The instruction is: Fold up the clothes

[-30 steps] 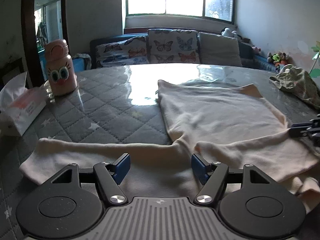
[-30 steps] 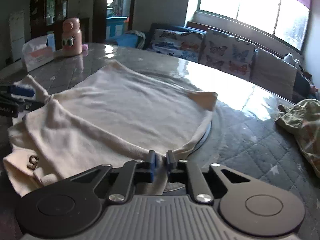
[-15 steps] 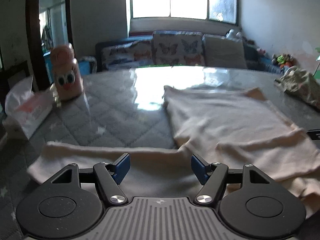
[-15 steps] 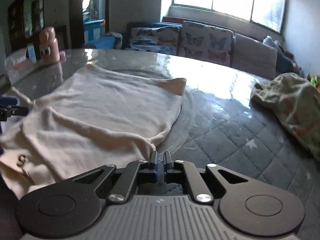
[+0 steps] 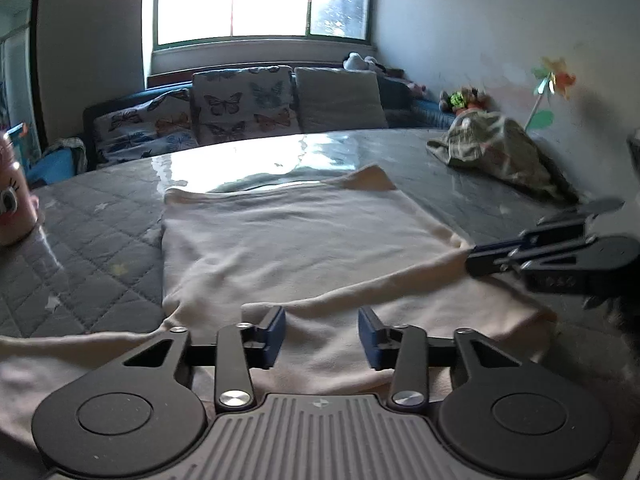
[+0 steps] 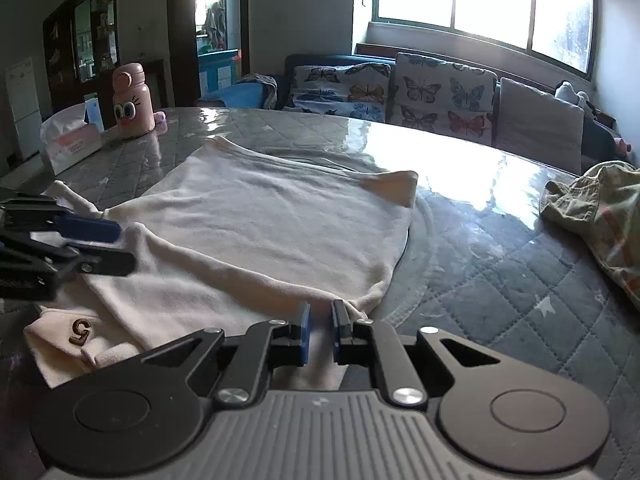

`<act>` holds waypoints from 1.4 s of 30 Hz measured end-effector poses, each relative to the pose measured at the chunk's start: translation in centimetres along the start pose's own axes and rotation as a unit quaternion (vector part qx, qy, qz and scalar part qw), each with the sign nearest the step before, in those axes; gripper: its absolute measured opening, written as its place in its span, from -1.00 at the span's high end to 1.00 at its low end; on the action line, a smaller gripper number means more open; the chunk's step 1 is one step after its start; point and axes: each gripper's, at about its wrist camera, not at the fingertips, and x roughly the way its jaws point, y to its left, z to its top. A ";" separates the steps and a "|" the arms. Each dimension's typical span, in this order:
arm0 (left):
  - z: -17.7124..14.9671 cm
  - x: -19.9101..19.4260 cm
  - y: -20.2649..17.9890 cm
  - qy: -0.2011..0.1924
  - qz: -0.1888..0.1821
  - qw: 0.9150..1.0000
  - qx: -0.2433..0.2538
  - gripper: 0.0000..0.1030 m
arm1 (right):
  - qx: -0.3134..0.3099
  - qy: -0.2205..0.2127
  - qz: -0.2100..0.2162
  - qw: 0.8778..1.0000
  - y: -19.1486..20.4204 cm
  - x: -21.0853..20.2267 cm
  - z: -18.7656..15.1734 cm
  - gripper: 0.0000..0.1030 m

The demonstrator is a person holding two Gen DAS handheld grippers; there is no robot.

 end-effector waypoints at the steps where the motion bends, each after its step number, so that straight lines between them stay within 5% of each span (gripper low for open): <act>1: -0.1 0.4 0.1 0.008 0.006 1.000 -0.001 0.27 | -0.002 0.001 -0.001 1.000 0.0 -0.1 -0.1 0.79; 4: -0.5 0.6 0.7 0.012 0.015 1.000 -0.003 0.41 | -0.008 0.005 -0.004 1.000 -0.1 -0.5 -0.4 0.66; 13: -1.8 -1.8 0.5 0.008 0.015 1.000 0.003 0.38 | -0.060 0.001 0.038 0.997 2.0 -4.3 -2.3 0.65; 28: -3.0 -3.8 1.8 0.002 0.038 0.999 -0.030 0.37 | -0.051 0.016 0.042 0.998 2.0 -4.1 -3.4 0.57; 30: -3.1 -4.4 2.2 -0.003 0.046 0.998 -0.039 0.25 | -0.053 0.016 0.042 0.998 2.2 -4.2 -3.2 0.56; 36: -3.7 -5.7 5.4 -0.005 0.101 0.991 -0.082 0.18 | -0.062 0.002 0.048 0.997 3.0 -4.3 -2.5 0.21; 42: -4.8 -6.9 10.3 0.000 0.187 0.973 -0.139 0.18 | -0.065 0.021 0.052 0.996 3.3 -3.3 -3.0 0.09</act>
